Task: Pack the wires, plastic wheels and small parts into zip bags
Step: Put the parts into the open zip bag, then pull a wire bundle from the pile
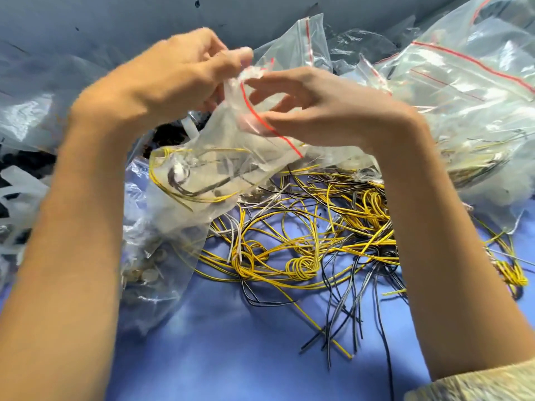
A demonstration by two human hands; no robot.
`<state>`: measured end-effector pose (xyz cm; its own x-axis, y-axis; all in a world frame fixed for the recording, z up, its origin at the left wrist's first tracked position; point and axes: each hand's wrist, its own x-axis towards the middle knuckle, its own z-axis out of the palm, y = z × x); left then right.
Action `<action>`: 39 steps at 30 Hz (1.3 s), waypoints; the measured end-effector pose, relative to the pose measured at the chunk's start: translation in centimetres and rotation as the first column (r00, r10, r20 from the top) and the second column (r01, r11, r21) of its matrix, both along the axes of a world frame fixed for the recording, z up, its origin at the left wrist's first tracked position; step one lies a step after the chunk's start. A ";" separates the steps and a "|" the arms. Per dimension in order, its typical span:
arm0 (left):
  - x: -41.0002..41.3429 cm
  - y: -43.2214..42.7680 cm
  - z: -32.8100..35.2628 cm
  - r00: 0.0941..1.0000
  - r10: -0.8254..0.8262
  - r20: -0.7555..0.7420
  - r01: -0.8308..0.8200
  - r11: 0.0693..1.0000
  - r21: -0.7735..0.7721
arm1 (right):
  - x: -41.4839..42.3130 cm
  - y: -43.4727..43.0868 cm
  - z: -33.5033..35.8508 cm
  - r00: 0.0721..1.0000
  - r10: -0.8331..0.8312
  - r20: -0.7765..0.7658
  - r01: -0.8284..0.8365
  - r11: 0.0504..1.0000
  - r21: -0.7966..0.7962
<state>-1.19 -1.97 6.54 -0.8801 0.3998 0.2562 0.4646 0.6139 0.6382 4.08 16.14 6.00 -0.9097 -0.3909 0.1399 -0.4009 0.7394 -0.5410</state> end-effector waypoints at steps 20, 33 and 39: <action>-2.6 -5.2 -0.8 0.862 0.428 -0.271 -0.429 0.901 0.057 | 0.3 -1.2 -0.5 0.972 0.142 0.185 -0.149 0.989 0.021; -1.4 -4.3 0.0 0.884 0.349 -0.310 -0.353 0.935 0.047 | -1.8 -6.9 -8.5 0.991 0.053 0.119 -0.106 0.859 0.502; -1.7 -5.6 0.1 0.889 0.377 -0.262 -0.380 0.924 0.038 | -1.6 -2.0 -3.5 0.997 -0.046 0.068 0.021 0.945 0.326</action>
<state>-2.90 -7.62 6.67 -0.8685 0.0547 0.4926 0.3428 0.7842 0.5172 2.45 14.17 2.47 -0.9261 -0.3728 -0.0573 -0.3409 0.8922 -0.2962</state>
